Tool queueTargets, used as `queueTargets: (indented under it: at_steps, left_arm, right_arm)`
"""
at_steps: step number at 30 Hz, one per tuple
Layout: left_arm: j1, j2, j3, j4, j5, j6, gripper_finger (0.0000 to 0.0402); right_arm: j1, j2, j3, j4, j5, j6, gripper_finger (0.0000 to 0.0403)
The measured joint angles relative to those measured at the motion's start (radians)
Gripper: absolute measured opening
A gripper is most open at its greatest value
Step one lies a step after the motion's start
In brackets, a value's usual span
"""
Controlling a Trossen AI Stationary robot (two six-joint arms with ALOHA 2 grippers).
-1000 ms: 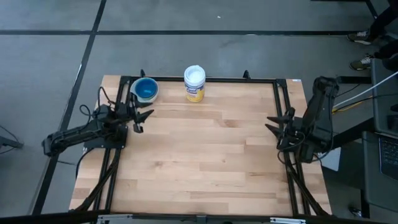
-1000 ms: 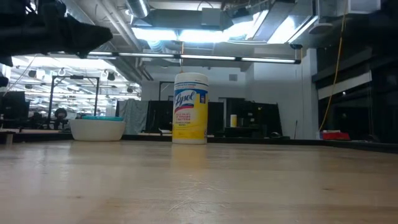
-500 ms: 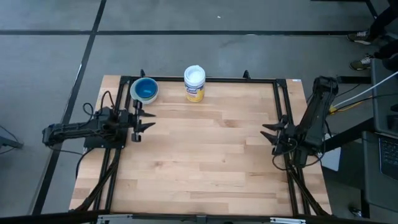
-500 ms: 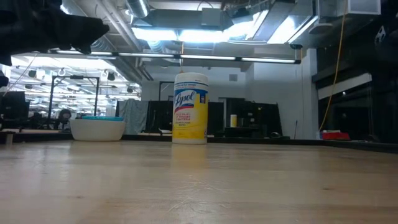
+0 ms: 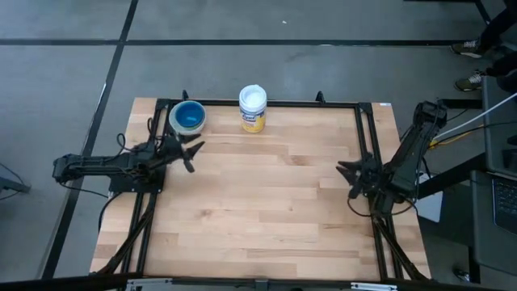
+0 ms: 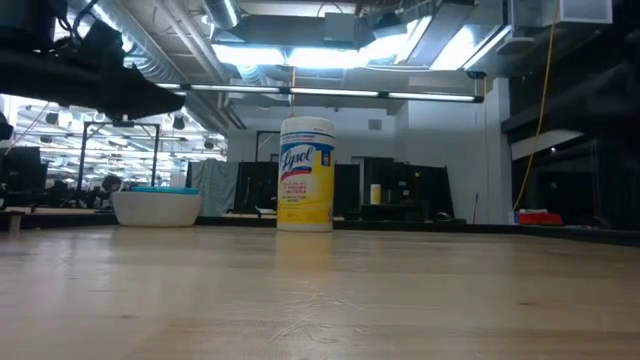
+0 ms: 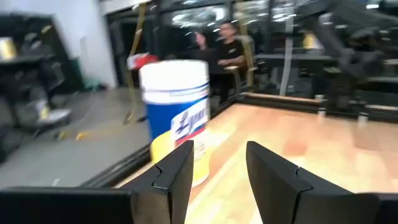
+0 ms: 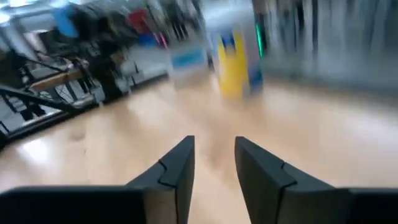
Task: Nest bowls inside each other
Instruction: Return to Home Position
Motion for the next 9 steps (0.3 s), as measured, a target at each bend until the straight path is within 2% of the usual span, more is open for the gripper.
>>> queueTargets:
  at_steps: [3, 9]
  left_arm:
    - [0.000, -0.001, 0.000, -0.055, -0.060, -0.057, 0.0143]
    - [0.000, 0.001, 0.000, -0.093, -0.024, -0.197, 0.0143]
  right_arm:
    - [-0.006, 0.000, 0.000, 0.106, -0.197, 0.099, 0.0111]
    - [-0.005, 0.000, 0.001, 0.246, -0.593, 0.075, 0.0099]
